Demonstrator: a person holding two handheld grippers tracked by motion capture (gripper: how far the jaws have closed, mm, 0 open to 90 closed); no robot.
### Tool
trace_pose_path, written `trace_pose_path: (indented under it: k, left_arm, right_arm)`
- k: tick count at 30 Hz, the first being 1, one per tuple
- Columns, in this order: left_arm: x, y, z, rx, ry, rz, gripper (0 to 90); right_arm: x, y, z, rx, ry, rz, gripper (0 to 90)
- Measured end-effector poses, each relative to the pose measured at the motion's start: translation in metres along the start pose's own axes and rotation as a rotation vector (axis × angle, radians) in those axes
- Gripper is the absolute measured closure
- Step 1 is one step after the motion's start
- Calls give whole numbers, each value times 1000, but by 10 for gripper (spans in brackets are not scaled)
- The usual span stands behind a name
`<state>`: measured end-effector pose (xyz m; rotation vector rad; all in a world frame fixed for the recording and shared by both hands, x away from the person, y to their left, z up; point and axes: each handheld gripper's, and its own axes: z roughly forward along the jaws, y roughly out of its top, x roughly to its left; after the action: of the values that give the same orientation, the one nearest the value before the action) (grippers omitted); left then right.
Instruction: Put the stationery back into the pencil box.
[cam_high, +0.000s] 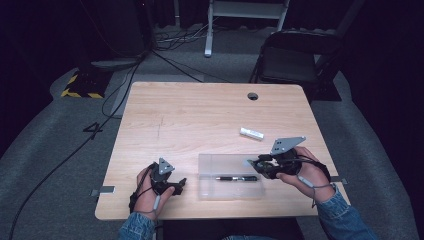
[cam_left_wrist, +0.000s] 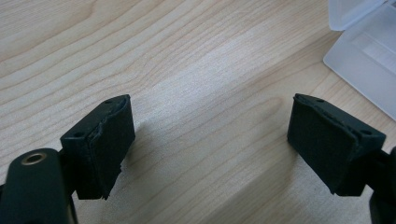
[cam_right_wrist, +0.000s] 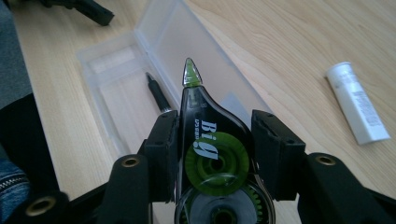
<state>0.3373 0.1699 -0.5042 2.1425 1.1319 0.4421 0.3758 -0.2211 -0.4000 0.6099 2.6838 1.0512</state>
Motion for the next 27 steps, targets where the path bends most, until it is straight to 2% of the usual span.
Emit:
trace_pose_path:
  k: [8, 15, 20, 25, 27]
  left_arm:
    - [0, 0, 0, 1, -1, -2, 153]
    - [0, 0, 0, 3, -3, -1, 153]
    - [0, 0, 0, 3, -3, -1, 153]
    - [0, 0, 0, 3, -3, -1, 153]
    - [0, 0, 0, 0, -1, -2, 153]
  right_arm:
    - [9, 2, 14, 6, 55, -30, 539]
    - [16, -1, 33, 42, 135, -83, 538]
    - [18, -4, 44, 76, 149, -91, 538]
    - [21, -6, 50, 85, 162, -94, 538]
    - [23, -6, 54, 94, 176, -110, 538]
